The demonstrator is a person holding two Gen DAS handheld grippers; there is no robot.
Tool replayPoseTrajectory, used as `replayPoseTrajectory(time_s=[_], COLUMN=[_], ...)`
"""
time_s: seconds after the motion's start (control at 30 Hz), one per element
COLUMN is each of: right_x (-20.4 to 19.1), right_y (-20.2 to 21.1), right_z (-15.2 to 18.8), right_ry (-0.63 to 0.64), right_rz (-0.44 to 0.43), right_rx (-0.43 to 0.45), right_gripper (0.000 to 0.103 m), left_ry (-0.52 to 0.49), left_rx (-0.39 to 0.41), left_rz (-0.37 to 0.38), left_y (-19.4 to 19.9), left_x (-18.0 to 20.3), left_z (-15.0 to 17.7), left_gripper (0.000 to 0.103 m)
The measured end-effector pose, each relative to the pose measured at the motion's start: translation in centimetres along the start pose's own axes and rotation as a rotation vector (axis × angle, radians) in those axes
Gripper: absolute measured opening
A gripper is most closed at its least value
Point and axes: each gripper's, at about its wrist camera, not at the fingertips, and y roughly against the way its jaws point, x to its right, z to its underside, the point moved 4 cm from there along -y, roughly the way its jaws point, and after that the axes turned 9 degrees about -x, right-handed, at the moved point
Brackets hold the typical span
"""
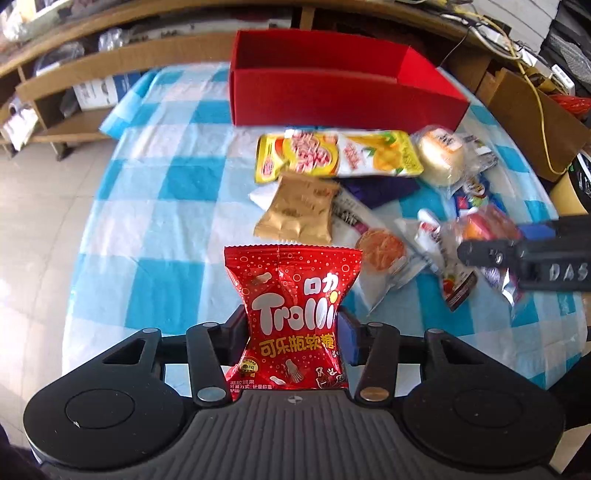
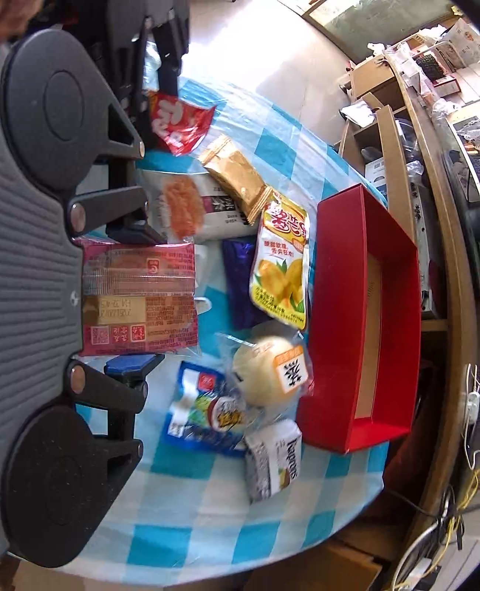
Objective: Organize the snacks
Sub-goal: 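Carry both snacks over the red box and open both grippers to drop them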
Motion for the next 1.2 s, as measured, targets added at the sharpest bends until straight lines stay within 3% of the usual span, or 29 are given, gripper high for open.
replayPoseTrajectory(time_s=[0.27, 0.47, 0.77, 1.2], right_x=[0.4, 0.4, 3.1, 6.8], right_y=[1.8, 2.4, 1.4, -2.5], right_z=[-0.3, -3.1, -10.4, -20.8], right_ry=[-0.053, -0.055, -0.114, -0.137], right_rz=[0.024, 0.036, -0.001, 0.021], right_rx=[0.026, 0.063, 0.117, 0.168], right_gripper=[0.068, 0.068, 0.069, 0.069], left_ry=[0.007, 0.011, 0.017, 0.054], left_rx=[0.088, 0.111, 0.154, 0.206], left_rz=[0.056, 0.087, 0.109, 0.047], left_y=[2.4, 2.3, 1.2, -2.6], left_x=[0.8, 1.7, 2.9, 1.9], left_z=[-2.3, -5.9, -14.3, -23.8], left_gripper=[0.056, 0.056, 0.056, 0.056])
